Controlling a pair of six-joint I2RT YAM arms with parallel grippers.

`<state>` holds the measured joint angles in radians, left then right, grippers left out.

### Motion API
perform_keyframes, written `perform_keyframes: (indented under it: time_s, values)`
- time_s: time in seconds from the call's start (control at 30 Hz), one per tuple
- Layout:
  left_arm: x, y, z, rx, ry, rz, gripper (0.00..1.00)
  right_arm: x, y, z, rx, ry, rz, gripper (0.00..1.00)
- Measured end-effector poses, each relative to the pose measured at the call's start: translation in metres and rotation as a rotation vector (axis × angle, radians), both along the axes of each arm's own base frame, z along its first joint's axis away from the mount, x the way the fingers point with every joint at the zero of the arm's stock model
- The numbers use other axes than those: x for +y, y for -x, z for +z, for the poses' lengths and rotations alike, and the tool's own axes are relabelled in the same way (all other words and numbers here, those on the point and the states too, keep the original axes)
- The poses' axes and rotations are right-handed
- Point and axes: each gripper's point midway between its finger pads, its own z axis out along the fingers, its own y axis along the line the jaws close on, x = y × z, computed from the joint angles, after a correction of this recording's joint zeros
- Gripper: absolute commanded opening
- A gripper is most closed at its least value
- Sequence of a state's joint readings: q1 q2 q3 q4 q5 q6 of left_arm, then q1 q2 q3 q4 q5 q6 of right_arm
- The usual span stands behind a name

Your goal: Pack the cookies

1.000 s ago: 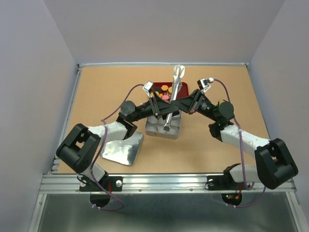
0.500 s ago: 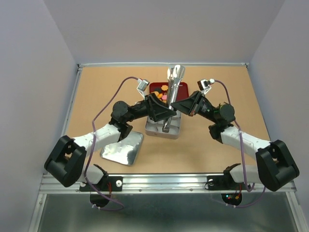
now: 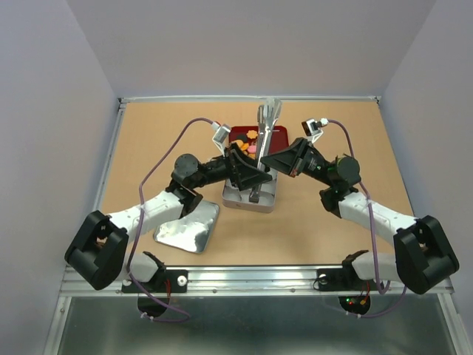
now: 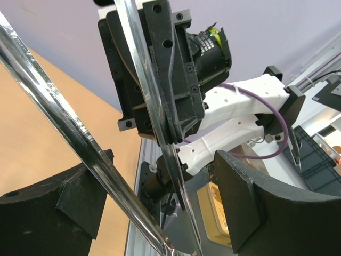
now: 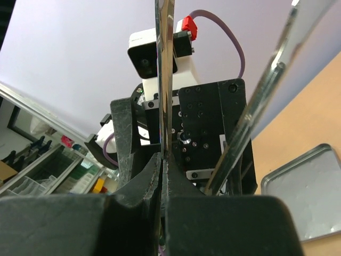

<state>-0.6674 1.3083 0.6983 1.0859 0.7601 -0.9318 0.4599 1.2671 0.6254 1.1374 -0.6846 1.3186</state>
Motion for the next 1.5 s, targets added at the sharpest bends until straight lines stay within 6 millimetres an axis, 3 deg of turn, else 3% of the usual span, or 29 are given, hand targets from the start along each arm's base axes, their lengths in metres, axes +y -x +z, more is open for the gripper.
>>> perform_keyframes:
  time_s: [0.2, 0.37, 0.9, 1.07, 1.17, 1.27, 1.33, 1.5]
  values:
    - [-0.01, -0.002, -0.019, 0.022, -0.057, -0.007, 0.72, 0.003, -0.005, -0.011, 0.032, 0.022, 0.007, 0.0]
    - [-0.012, -0.008, -0.028, 0.019, -0.096, 0.023, 0.68, 0.004, -0.006, -0.015, 0.041, 0.03, 0.008, 0.0]
    - [-0.005, -0.013, -0.026, -0.026, -0.165, 0.096, 0.69, 0.001, -0.006, -0.008, 0.023, 0.019, -0.016, 0.0]
    - [-0.005, -0.012, -0.026, -0.025, -0.164, 0.092, 0.42, 0.002, -0.008, -0.011, 0.021, 0.027, -0.022, 0.01]
    - [-0.005, -0.012, -0.024, -0.029, -0.161, 0.089, 0.38, 0.002, -0.01, -0.014, 0.028, 0.034, -0.028, 0.23]
    - [-0.005, -0.015, -0.025, -0.025, -0.165, 0.103, 0.38, 0.002, -0.01, -0.014, 0.021, 0.035, -0.028, 0.63]
    - [-0.003, -0.021, -0.028, -0.01, -0.174, 0.125, 0.38, 0.001, -0.008, -0.012, 0.009, 0.03, -0.025, 0.69]
    - [-0.001, -0.024, -0.03, 0.001, -0.182, 0.139, 0.37, 0.0, -0.004, -0.007, -0.003, 0.026, -0.023, 0.7]
